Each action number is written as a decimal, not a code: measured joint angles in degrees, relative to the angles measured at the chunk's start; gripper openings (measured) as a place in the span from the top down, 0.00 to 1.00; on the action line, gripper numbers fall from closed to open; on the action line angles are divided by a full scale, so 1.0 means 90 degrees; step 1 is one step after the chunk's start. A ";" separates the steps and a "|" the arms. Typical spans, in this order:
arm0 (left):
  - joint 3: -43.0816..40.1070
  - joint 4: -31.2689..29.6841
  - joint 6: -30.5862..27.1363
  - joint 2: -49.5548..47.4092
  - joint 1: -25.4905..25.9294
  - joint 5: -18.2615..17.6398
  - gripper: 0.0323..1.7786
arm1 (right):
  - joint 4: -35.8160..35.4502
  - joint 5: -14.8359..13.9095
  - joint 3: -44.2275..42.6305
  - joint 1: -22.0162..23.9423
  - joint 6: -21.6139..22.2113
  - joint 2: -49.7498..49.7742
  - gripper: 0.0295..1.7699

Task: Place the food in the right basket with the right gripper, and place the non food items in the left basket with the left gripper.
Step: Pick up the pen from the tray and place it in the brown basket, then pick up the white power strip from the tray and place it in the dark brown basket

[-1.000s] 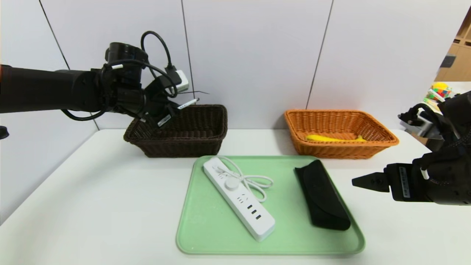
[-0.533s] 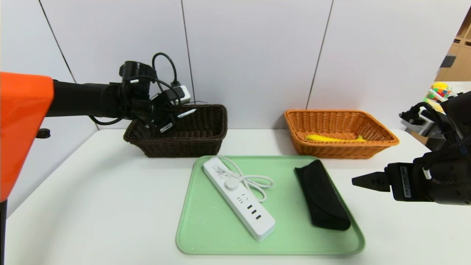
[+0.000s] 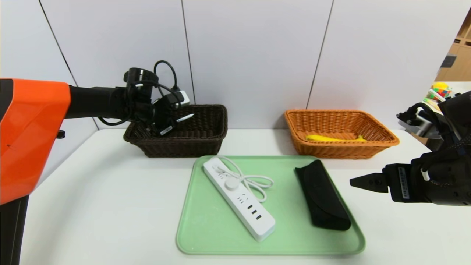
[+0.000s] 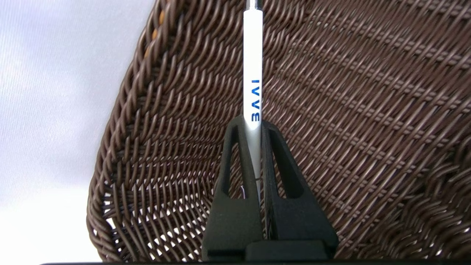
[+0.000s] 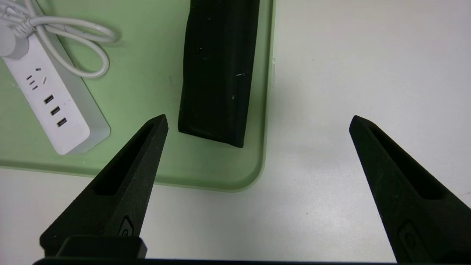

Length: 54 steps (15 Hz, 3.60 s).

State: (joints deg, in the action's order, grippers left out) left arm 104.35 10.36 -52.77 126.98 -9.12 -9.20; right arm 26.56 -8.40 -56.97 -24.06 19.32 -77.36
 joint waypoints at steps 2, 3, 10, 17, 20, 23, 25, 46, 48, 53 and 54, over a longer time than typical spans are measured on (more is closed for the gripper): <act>0.0303 0.0420 0.0076 0.0016 0.0012 -0.0012 0.81 | -0.0003 0.0000 -0.0012 -0.0003 0.0000 -0.0001 0.04; 0.0450 0.0561 0.0164 0.0023 0.0022 -0.0015 0.72 | 0.0000 0.0000 -0.0012 -0.0011 0.0003 -0.0001 0.04; 0.0806 0.0619 0.0921 -0.0156 0.0022 -0.0034 0.32 | 0.0000 0.0000 -0.0019 -0.0011 0.0015 -0.0004 0.04; 0.0607 0.1593 0.3714 -0.1292 -0.0481 -0.0034 0.16 | 0.0009 -0.0007 0.0049 -0.0008 0.0039 0.0003 0.04; -0.0119 0.1757 0.4326 -0.1984 -0.0863 -0.0033 0.12 | 0.0012 -0.0009 0.0061 -0.0008 0.0064 0.0030 0.04; -0.0922 0.1770 0.4517 -0.2639 -0.1365 -0.0034 0.10 | 0.0012 -0.0015 0.0122 -0.0008 0.0095 0.0070 0.04; -0.1445 0.1770 0.4544 -0.3044 -0.1754 -0.0034 0.08 | 0.0000 -0.0007 0.0214 -0.0008 0.0103 0.0115 0.04; -0.2686 0.2266 0.1288 -0.3145 -0.3393 -0.0937 0.05 | 0.0000 0.0018 0.0454 0.0046 0.0248 0.0244 0.04; -0.2679 0.2220 0.1108 -0.3003 -0.3390 -0.1142 0.05 | 0.0003 0.0015 0.0478 0.0046 0.0251 0.0244 0.04; -0.2682 0.1999 0.1093 -0.2704 -0.3390 -0.1271 0.05 | 0.0000 0.0003 0.0503 0.0050 0.0251 0.0253 0.04; -0.2686 0.1873 0.1185 -0.2640 -0.3390 -0.1258 0.05 | 0.0000 -0.0003 0.0508 0.0047 0.0251 0.0253 0.04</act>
State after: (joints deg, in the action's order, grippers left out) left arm 80.18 27.22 -42.11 103.22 -39.63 -20.53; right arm 26.56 -8.42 -52.40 -23.64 21.58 -75.08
